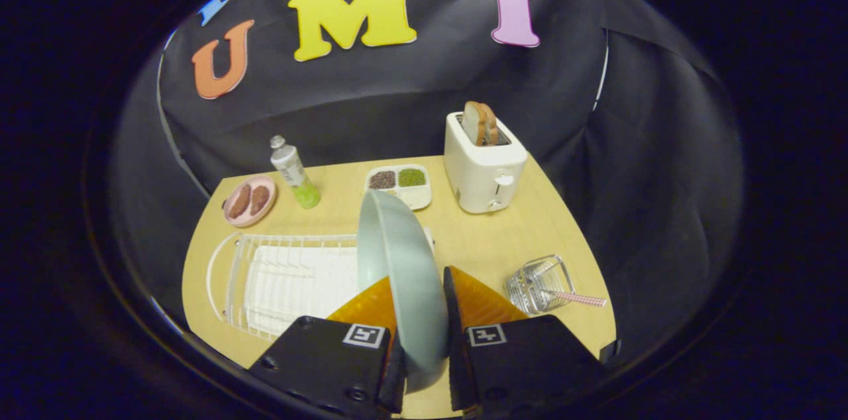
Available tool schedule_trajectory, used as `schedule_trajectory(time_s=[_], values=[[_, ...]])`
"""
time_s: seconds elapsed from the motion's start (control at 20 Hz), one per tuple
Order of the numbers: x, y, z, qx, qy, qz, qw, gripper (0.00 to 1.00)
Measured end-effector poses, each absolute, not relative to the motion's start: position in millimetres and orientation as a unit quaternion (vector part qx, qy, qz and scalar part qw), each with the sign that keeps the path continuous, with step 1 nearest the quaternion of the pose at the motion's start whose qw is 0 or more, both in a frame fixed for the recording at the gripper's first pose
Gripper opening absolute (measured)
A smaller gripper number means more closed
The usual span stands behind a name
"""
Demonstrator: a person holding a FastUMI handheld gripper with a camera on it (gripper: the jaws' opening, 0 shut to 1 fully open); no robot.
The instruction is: Take the plate from the dish rack, then take the spoon from the basket and place it into the plate.
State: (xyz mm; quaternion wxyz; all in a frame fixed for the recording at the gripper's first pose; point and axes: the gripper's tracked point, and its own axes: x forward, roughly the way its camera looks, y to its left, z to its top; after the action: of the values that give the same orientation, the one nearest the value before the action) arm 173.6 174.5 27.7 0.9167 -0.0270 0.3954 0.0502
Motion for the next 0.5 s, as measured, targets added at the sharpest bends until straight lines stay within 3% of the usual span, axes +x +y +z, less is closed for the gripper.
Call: schedule_trajectory(time_s=[0.25,0.5], values=[[86,163,-10,-0.021,0.388,0.122,0.913,0.32],[24,147,-76,0.072,0.41,0.151,0.897,0.32]])
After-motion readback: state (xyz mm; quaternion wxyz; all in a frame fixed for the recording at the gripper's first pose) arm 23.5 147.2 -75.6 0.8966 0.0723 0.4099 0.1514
